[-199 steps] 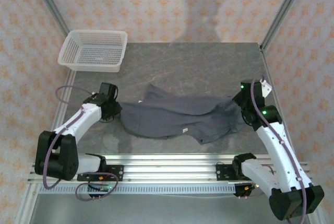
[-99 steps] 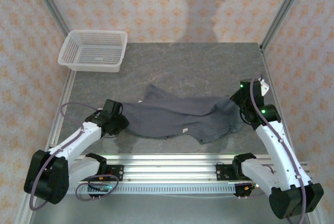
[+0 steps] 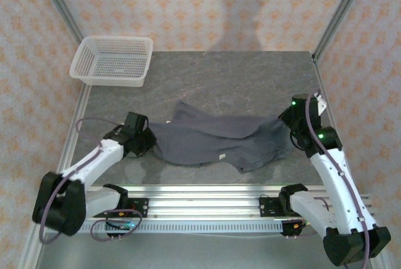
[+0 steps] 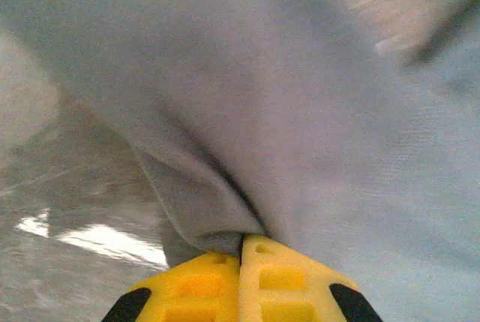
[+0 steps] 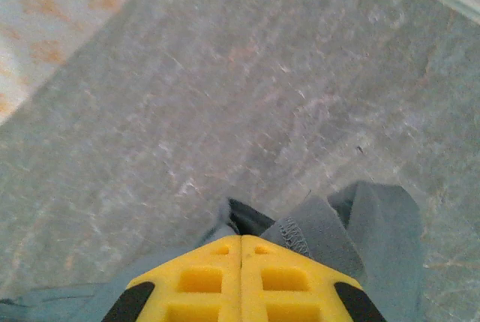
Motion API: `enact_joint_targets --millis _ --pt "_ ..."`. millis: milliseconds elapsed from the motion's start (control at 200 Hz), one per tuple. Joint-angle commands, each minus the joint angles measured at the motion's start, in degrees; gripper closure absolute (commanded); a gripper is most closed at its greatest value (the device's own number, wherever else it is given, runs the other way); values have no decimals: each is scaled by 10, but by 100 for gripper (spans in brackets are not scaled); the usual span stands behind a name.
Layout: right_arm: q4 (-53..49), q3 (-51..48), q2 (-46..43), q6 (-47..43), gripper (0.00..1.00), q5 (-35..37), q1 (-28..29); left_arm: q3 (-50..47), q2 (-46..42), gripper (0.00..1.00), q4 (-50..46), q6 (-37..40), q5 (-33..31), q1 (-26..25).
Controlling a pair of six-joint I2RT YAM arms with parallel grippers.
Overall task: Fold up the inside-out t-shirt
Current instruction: Flatten out the T-shirt at the center of the table.
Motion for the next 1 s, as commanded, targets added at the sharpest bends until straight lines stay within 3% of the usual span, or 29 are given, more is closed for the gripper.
enact_joint_targets --millis 0,155,250,445,761,996 --pt "-14 108 -22 9 100 8 -2 147 -99 100 -69 34 -5 30" --pt "-9 264 -14 -30 100 32 -2 408 -98 100 -199 104 -39 66" --pt "-9 324 1 -48 100 54 -2 512 -83 100 -229 130 -63 70" --pt "-45 375 25 -50 100 36 -2 584 -99 100 -232 134 -69 70" --pt "36 429 -41 -88 100 -82 -2 655 -165 100 -181 197 -96 70" --pt "60 507 -62 -97 100 -106 -3 747 -170 100 -188 210 -125 71"
